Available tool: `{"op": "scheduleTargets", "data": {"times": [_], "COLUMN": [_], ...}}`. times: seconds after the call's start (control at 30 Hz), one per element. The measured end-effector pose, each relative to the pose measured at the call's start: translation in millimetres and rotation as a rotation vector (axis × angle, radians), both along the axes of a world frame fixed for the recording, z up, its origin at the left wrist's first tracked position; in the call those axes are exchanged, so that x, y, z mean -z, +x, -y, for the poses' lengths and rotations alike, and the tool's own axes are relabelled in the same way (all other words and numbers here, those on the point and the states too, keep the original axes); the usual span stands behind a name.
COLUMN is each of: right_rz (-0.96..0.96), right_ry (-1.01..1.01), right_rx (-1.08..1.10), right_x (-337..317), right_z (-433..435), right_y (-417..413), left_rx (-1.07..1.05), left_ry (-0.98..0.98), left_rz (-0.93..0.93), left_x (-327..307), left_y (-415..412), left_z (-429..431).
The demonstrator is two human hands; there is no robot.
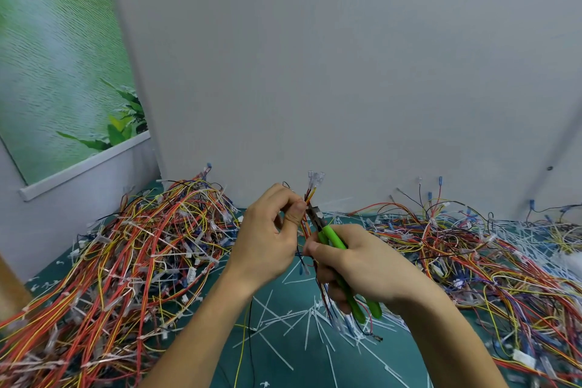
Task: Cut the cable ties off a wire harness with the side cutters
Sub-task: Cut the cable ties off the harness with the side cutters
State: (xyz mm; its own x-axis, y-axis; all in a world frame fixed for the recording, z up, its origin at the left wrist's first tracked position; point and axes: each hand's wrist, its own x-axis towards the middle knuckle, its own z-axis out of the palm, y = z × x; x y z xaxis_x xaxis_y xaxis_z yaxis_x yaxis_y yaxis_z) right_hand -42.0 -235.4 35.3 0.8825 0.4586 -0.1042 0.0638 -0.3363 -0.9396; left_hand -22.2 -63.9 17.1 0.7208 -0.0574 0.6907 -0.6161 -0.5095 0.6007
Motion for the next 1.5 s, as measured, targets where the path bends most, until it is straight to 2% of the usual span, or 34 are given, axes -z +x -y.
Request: {"op": "scheduleTargets", "data": {"times": [0.33, 0.57, 0.93, 1.5], "right_rz": [-0.023, 0.042, -0.070, -0.004], "right_ry": [0.052, -0.031, 0.068, 0.031], "right_rx": [-0.003, 0.028, -0.020, 0.017], "right_x": [-1, 4, -2, 0], "right_z": [-9, -6, -7, -7], "right_y": [-5, 0, -6, -4], "left_rx": [0.056, 0.034, 0.035, 0.044], "left_ry": [-0.120, -0.072, -0.014, -0.041], "left_rz": [-0.145, -0.093, -0.038, -0.038], "left_x": [2, 2, 0, -3], "left_y": [3, 2, 2, 0], "left_z": [0, 0, -3, -3]}}
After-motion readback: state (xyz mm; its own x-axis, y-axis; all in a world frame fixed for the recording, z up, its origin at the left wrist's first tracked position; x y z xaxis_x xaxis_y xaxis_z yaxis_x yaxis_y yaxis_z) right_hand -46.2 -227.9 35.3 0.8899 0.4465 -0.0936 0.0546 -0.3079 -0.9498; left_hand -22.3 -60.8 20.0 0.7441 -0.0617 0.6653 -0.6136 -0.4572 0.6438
